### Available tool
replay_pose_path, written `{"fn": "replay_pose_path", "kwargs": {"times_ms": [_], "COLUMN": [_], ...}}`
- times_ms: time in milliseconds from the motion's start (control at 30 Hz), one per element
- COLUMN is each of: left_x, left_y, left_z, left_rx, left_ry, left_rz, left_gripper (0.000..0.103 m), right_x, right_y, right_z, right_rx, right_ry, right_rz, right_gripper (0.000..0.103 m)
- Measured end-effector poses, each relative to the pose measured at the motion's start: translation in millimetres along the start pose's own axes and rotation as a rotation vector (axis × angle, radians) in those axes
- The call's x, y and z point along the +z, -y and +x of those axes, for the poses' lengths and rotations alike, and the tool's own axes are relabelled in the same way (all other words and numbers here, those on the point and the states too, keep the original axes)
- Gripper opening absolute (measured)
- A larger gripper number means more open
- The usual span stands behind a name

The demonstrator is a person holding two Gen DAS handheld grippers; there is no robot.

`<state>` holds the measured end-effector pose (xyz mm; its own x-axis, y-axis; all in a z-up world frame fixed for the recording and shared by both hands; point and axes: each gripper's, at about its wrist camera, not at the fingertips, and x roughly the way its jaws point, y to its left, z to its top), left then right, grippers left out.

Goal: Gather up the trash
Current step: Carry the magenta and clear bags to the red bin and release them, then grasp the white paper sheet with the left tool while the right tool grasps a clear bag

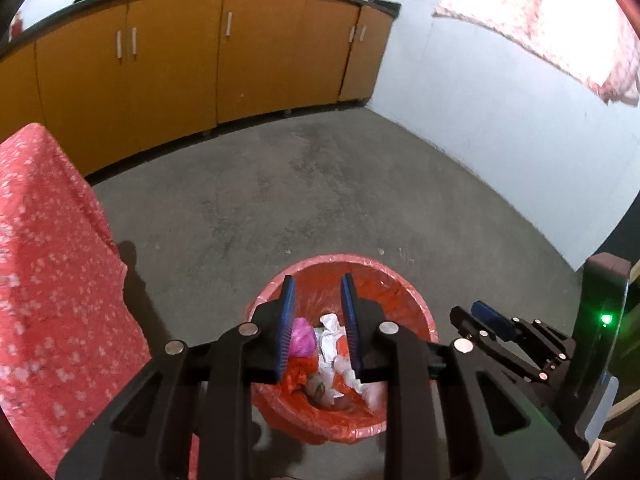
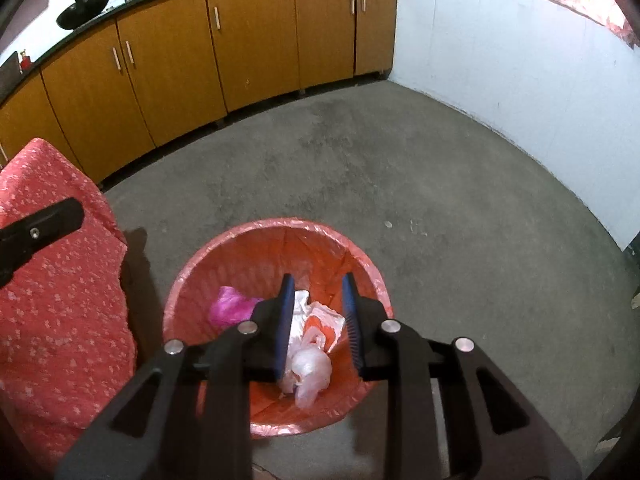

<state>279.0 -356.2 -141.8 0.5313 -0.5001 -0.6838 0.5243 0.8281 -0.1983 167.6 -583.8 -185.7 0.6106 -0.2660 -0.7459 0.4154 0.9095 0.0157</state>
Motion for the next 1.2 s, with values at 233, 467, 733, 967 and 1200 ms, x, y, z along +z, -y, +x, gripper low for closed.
{"fn": "replay_pose_path", "kwargs": {"times_ms": [233,467,733,967,1200], "left_x": [9,-15,-56,-87,-88], "left_y": [-56,-144,-243,-309,-341], "left_z": [-77,-158,-241,-281,-281], "left_rx": [0.060,0.241,0.489,0.565,0.534], "left_ry": [0.110,0.195,0.266,0.307,0.325], "left_rz": [-0.084,-0.168,-0.261,-0.377,-0.450], "left_gripper": [0.031,0.035,0.044,0.048,0.055], "right_x": [33,52,61,79,94], "right_y": [-55,-171,-304,-417,-483], "right_z": [-47,-96,-129,-126,-87], "right_rx": [0.111,0.318,0.505,0.557,0.540], "right_ry": [0.090,0.143,0.140,0.140,0.057], "right_rz": [-0.071,-0.200,-0.294,-0.345,-0.315], "right_gripper": [0.026,0.026,0.026,0.038,0.048]}}
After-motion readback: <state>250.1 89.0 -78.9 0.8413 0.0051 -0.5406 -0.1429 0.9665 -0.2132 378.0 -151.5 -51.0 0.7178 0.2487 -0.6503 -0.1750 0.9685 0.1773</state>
